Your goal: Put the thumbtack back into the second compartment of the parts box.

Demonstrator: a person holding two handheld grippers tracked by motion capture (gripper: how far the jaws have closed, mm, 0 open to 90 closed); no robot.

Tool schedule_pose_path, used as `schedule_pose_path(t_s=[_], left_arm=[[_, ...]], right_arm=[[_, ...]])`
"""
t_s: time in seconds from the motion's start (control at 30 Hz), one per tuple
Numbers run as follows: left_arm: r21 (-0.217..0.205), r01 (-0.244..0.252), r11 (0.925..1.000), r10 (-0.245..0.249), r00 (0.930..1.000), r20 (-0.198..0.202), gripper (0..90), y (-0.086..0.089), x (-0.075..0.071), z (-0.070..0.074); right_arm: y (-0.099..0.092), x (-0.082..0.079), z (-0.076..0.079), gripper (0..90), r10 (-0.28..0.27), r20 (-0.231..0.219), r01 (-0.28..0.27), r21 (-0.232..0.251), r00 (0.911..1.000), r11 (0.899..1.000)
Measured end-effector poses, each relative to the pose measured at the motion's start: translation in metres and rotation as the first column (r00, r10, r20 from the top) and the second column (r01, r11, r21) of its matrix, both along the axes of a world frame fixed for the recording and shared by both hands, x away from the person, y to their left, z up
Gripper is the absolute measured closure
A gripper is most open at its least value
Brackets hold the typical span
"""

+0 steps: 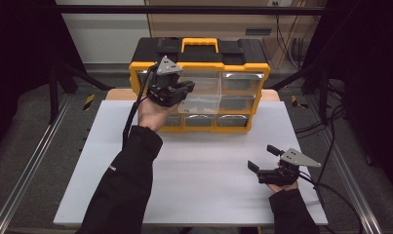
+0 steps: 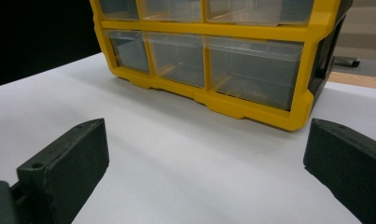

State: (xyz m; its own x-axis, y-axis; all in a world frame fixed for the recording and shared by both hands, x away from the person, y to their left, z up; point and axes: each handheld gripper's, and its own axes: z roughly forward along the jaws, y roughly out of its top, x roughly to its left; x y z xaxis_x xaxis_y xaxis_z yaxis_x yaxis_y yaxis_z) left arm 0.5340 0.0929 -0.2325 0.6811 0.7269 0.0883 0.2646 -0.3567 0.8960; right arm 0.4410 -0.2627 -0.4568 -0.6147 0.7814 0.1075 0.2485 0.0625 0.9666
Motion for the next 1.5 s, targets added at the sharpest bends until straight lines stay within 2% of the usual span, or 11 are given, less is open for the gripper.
schedule_pose_path(t_s=[0.13,0.23,0.3,0.43,0.53,0.63,0.7,0.8,0.97,1.1,1.5], left_arm=[[-0.006,-0.001,1.0000,0.001,1.0000,-0.003,79.6,0.001,0.001,-0.002],[-0.027,-0.003,0.9996,0.003,1.0000,0.001,73.3,0.005,0.000,0.000],[-0.057,-0.001,0.9984,0.001,1.0000,0.005,67.8,0.010,-0.003,0.002],[-0.107,0.003,0.9943,0.001,0.9996,0.030,55.2,0.023,-0.011,0.006],[-0.114,0.006,0.9934,0.000,0.9986,0.053,44.6,0.035,-0.018,0.006],[-0.158,0.015,0.9874,-0.005,0.9979,0.064,36.6,0.049,-0.024,0.002],[-0.170,0.010,0.9853,0.002,0.9976,0.069,31.9,0.059,-0.028,-0.003],[-0.200,0.006,0.9798,0.007,0.9980,0.064,25.5,0.072,-0.033,-0.014],[-0.203,0.001,0.9791,0.012,0.9978,0.065,16.7,0.090,-0.042,-0.040],[-0.187,-0.001,0.9824,0.014,0.9977,0.066,12.5,0.103,-0.050,-0.064],[-0.203,-0.034,0.9786,0.033,0.9994,-0.007,6.3,0.137,-0.069,-0.140]], right_arm=[[0.000,0.000,0.000,0.4,-0.001,0.001,0.001,0.001,1.0000,1.000],[0.000,0.000,0.000,0.4,0.000,0.001,0.000,0.000,1.0000,1.000],[0.000,0.000,0.000,0.4,0.000,0.000,0.000,0.001,1.0000,1.000],[0.000,0.000,0.000,0.4,-0.002,0.001,0.002,0.002,1.0000,1.000],[0.000,0.000,0.000,0.4,-0.002,0.001,0.002,0.003,1.0000,1.000],[-0.001,0.000,0.000,0.4,-0.003,0.000,0.003,0.004,1.0000,1.000],[0.000,0.000,0.000,0.4,-0.003,-0.001,0.003,0.004,1.0000,1.000],[0.000,0.000,0.000,0.4,-0.004,0.000,0.004,0.004,1.0000,1.000],[0.000,0.000,0.000,0.4,-0.003,0.000,0.003,0.001,1.0000,1.000],[0.000,0.000,0.000,0.4,-0.005,0.002,0.005,0.001,1.0000,1.000],[0.000,0.000,0.000,0.4,-0.006,-0.003,0.006,0.000,1.0000,1.000]])
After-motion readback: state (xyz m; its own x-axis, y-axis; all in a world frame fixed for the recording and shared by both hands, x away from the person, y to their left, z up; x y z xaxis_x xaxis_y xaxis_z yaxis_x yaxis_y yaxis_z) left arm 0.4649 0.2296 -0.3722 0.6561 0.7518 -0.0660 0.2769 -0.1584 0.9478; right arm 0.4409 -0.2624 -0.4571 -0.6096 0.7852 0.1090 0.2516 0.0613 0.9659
